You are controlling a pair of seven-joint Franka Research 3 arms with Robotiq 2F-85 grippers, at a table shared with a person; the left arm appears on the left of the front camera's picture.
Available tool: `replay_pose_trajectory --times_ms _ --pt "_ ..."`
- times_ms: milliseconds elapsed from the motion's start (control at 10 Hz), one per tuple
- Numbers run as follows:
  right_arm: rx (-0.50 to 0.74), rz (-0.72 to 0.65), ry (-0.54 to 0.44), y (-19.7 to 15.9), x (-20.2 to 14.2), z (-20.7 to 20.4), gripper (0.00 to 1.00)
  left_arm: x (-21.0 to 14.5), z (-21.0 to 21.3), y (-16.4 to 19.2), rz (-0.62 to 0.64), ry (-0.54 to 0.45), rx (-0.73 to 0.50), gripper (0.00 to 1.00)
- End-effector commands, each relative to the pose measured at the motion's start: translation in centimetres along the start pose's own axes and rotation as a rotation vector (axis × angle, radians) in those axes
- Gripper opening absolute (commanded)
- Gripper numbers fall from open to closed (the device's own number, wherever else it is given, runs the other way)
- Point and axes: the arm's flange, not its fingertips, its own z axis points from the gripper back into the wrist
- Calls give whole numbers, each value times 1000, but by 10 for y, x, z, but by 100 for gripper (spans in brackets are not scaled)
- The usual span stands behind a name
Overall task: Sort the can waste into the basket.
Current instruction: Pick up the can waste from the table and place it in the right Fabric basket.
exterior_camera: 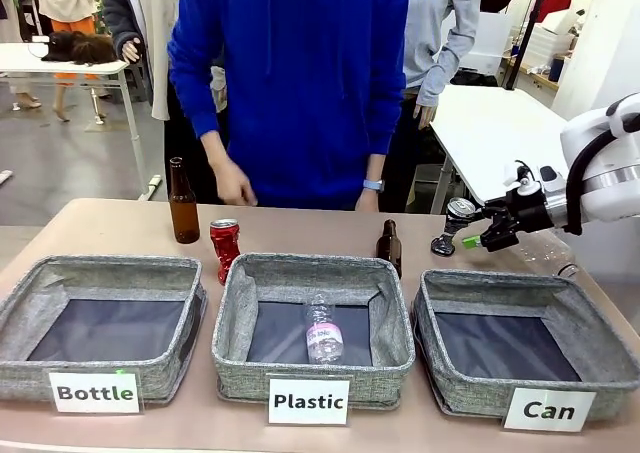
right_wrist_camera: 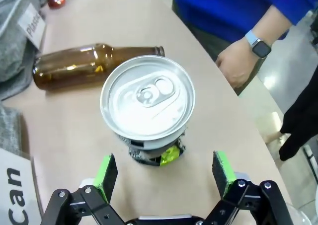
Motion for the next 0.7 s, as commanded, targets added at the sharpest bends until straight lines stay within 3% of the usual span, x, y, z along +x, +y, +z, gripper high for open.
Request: replay_pose_trajectory --times_ms 0,600 --pt "30 19 -101 -12 -5 -9 100 -1 2 -1 -13 7 -11 100" --pt "147 -51 -265 -15 -12 -29 100 -1 2 -1 -13 7 -11 100"
